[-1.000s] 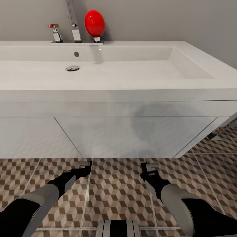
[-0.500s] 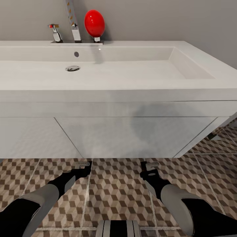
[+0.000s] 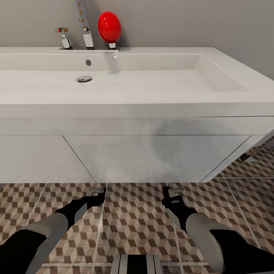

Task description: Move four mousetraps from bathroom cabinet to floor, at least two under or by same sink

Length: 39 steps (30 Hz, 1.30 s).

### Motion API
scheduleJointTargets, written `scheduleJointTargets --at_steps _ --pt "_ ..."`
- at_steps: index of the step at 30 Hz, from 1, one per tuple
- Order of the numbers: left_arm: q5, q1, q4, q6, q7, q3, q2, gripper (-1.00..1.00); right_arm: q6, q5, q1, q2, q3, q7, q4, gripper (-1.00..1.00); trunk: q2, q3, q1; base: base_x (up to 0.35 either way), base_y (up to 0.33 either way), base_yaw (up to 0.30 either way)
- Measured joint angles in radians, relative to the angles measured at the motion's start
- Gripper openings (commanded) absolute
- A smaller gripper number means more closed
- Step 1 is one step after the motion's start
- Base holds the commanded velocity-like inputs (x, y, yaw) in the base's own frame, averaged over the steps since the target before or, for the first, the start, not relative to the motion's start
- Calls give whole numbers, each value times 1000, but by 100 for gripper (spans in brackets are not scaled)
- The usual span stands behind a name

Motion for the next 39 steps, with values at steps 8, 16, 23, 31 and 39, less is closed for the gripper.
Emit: scheduleJointTargets --at_steps 8,16,23,31,39 --pt "-3 0 -5 22 0 0 2 -100 0 0 0 0 0 0 -1 -100 0 0 0 0 0 0" --pt "-4 0 -14 21 0 0 4 -100 0 0 0 0 0 0 -1 -100 0 0 0 0 0 0" --pt "-4 -1 -17 22 0 0 12 -100 0 0 0 7 1 0 -1 -100 0 0 0 0 0 0" --pt "-4 -1 -15 21 0 0 12 -100 0 0 0 9 1 0 -1 -100 0 0 0 0 0 0" --pt "-3 -1 -13 21 0 0 13 -100 0 -1 0 8 1 0 -1 -100 0 0 0 0 0 0"
